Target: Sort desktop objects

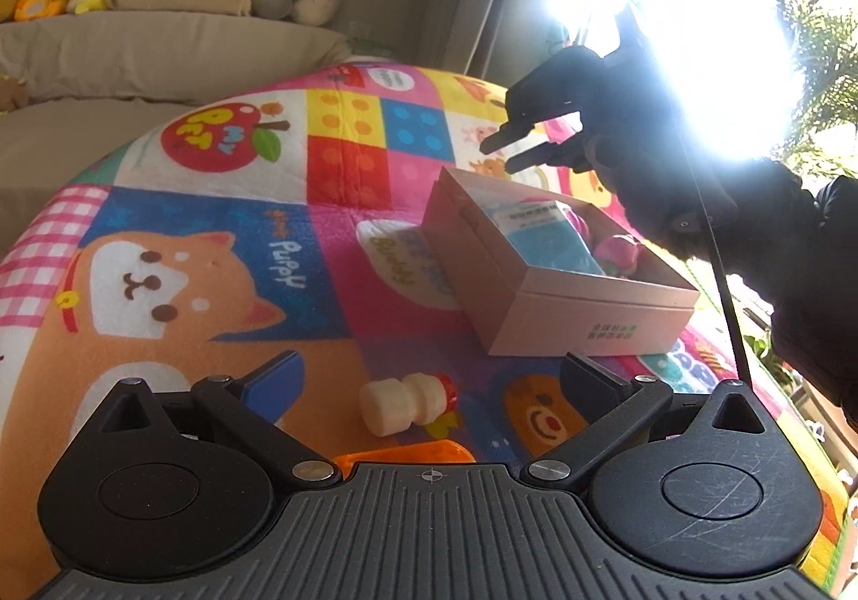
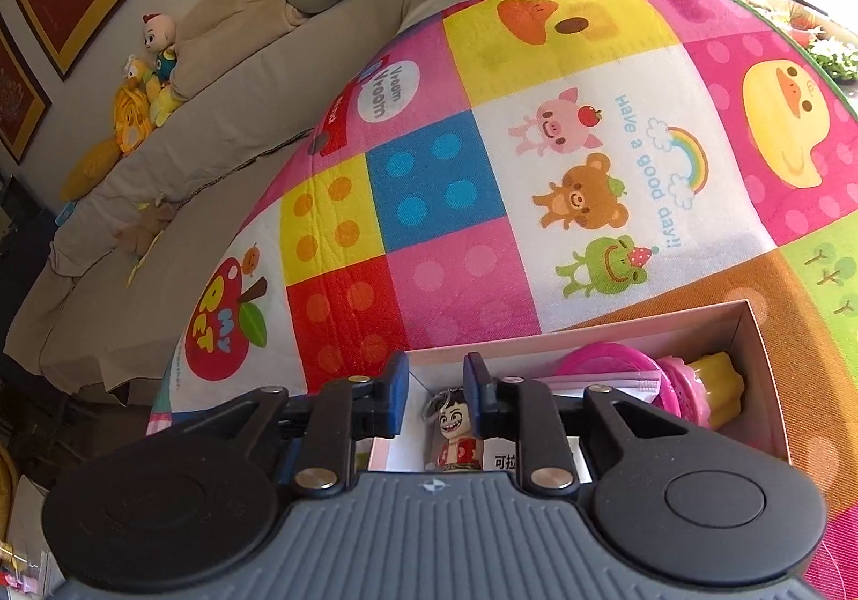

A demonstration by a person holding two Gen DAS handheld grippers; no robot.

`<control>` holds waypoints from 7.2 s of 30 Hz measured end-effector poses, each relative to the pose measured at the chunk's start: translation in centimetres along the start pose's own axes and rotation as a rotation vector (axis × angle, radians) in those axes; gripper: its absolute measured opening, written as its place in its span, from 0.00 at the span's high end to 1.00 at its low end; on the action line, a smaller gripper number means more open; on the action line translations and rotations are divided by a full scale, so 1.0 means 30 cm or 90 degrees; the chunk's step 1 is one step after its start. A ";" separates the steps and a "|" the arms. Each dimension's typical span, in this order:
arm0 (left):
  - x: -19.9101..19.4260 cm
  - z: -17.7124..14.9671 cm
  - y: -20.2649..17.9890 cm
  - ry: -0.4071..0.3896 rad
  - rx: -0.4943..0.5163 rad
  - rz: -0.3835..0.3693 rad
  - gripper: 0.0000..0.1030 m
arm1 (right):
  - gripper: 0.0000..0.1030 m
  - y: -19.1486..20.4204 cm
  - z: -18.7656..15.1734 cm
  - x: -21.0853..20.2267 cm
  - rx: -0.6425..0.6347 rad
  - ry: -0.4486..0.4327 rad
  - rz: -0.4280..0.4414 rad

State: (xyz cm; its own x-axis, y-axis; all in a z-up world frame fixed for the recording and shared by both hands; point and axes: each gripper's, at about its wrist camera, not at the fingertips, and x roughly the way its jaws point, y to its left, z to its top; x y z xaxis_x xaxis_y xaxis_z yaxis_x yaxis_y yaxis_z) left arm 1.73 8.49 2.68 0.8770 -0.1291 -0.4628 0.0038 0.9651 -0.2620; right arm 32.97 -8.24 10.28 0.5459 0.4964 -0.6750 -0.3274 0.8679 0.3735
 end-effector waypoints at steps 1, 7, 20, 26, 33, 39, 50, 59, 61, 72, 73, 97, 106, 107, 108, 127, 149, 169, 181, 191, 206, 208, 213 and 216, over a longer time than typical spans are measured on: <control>0.002 0.000 0.003 0.001 -0.002 0.002 0.00 | 0.74 0.009 -0.002 0.015 -0.004 0.001 -0.007; 0.004 -0.001 0.007 0.004 -0.003 0.000 0.00 | 0.74 0.043 -0.091 -0.025 -0.049 0.014 0.003; -0.024 0.082 0.074 0.028 -0.020 0.186 0.00 | 0.19 0.205 -0.716 -0.451 -0.413 -0.042 0.067; -0.092 0.097 0.088 0.043 0.006 0.247 0.00 | 0.18 0.269 -0.791 -0.447 -0.432 -0.030 0.116; -0.150 0.090 0.111 0.064 0.021 0.309 0.00 | 0.18 0.259 -0.666 -0.204 -0.228 0.105 0.143; -0.173 0.079 0.104 0.070 0.029 0.312 0.00 | 0.42 0.263 -0.680 -0.138 -0.215 0.118 0.113; -0.109 0.045 -0.005 0.099 0.080 0.253 0.00 | 0.55 -0.031 -0.714 -0.343 -0.210 0.057 -0.020; -0.025 0.007 -0.066 0.129 0.119 0.228 0.00 | 0.23 -0.341 -0.808 -0.518 -0.072 -0.056 -0.093; -0.011 0.000 -0.069 0.137 0.128 0.233 0.00 | 0.23 -0.369 -0.832 -0.537 -0.057 -0.087 -0.091; -0.052 -0.072 -0.047 0.165 0.148 0.247 0.00 | 0.00 -0.388 -0.825 -0.534 -0.024 -0.097 -0.109; -0.063 -0.078 -0.046 0.166 0.148 0.246 0.00 | 0.00 -0.387 -0.829 -0.534 -0.025 -0.098 -0.110; -0.113 -0.118 -0.105 0.127 0.098 0.126 0.01 | 0.00 -0.349 -0.841 -0.540 -0.060 -0.106 -0.129; -0.106 -0.132 -0.124 0.127 0.113 0.114 0.36 | 0.00 -0.339 -0.845 -0.539 -0.069 -0.107 -0.132; -0.108 -0.132 -0.127 0.126 0.115 0.112 0.36 | 0.00 -0.337 -0.845 -0.539 -0.072 -0.108 -0.133; -0.109 -0.132 -0.129 0.125 0.118 0.110 0.36 | 0.00 -0.333 -0.846 -0.538 -0.077 -0.108 -0.133; -0.085 -0.013 -0.188 0.082 0.158 0.070 0.36 | 0.55 -0.143 -0.725 -0.560 -0.205 -0.106 -0.107; 0.174 0.142 -0.205 0.061 0.148 0.080 0.08 | 0.55 -0.067 -0.274 -0.646 -0.169 -0.188 -0.045; 0.123 -0.037 -0.150 0.134 0.101 0.084 0.00 | 0.07 -0.112 -0.445 -0.443 -0.061 -0.130 -0.065; 0.116 -0.081 -0.203 0.117 0.117 0.143 0.00 | 0.03 -0.181 -0.867 -0.474 -0.103 -0.033 -0.087; 0.198 -0.062 -0.209 0.109 0.093 0.166 0.00 | 0.00 -0.164 -0.802 -0.374 -0.169 -0.031 -0.179; 0.197 -0.066 -0.212 0.110 0.094 0.167 0.00 | 0.00 -0.178 -0.820 -0.373 -0.163 -0.081 -0.179; 0.197 -0.066 -0.213 0.110 0.093 0.166 0.00 | 0.00 -0.177 -0.819 -0.372 -0.164 -0.081 -0.180; 0.198 -0.066 -0.212 0.110 0.094 0.167 0.00 | 0.00 -0.177 -0.819 -0.374 -0.163 -0.081 -0.179; 0.200 -0.064 -0.212 0.111 0.094 0.167 0.00 | 0.00 -0.177 -0.818 -0.371 -0.163 -0.081 -0.179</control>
State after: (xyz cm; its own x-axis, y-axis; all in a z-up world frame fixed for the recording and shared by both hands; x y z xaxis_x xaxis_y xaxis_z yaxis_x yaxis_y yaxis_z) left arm 6.04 1.15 -0.05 0.7626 0.1027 -0.6386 -0.1304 0.9915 0.0038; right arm 9.69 -18.79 0.20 0.7271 0.2521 -0.6386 -0.3246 0.9458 0.0038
